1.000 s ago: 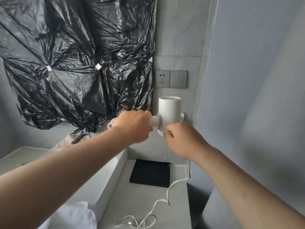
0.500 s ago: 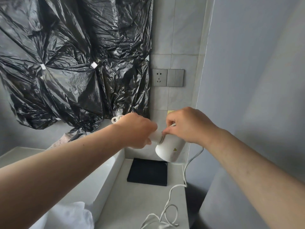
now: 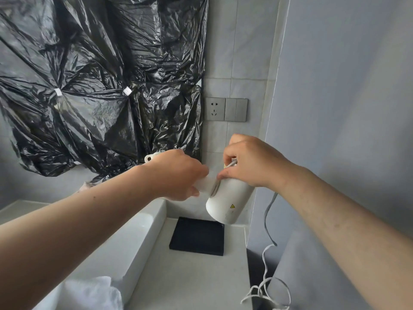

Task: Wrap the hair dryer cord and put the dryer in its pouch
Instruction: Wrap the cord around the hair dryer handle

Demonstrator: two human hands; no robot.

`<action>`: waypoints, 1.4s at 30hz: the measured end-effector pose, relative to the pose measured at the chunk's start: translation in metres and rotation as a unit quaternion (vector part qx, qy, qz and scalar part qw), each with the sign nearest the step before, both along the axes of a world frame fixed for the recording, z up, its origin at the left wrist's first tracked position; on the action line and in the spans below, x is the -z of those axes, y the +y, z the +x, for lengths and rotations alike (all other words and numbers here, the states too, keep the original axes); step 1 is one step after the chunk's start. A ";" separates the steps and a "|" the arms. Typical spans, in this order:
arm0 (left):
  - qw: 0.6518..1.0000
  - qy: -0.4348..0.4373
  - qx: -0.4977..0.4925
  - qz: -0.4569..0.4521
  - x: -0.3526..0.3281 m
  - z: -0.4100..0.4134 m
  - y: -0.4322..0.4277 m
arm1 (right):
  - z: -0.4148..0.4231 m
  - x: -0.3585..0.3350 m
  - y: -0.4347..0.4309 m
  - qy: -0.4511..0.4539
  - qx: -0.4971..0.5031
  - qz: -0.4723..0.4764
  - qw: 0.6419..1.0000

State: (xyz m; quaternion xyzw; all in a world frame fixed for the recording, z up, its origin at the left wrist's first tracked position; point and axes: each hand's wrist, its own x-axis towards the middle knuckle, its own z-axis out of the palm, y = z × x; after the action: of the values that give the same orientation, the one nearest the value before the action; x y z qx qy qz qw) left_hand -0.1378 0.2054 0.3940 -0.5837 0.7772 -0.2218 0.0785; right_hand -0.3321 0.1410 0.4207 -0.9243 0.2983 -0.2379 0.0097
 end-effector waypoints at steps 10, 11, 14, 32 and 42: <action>0.983 0.008 0.148 -0.112 0.004 0.035 0.007 | 0.008 -0.010 -0.020 -0.128 -0.136 0.327 0.926; 0.979 0.010 0.161 -0.122 0.005 0.036 0.007 | 0.011 -0.005 -0.024 -0.131 -0.138 0.339 0.922; 0.969 0.022 0.192 -0.155 0.009 0.042 0.008 | 0.017 0.005 -0.029 -0.163 -0.135 0.374 0.903; 0.734 0.677 0.054 0.003 0.028 0.052 0.025 | 0.063 0.047 -0.015 -0.353 -0.140 0.551 0.743; 0.352 0.920 -0.090 0.150 0.041 0.047 0.015 | 0.097 0.058 0.007 -0.318 -0.031 0.453 0.832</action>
State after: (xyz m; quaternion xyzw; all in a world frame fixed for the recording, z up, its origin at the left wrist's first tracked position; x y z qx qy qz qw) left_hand -0.0909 0.2207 0.3535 -0.4674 0.3261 0.5825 -0.5795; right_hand -0.2352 0.1480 0.3624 -0.6986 0.3238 -0.3564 0.5292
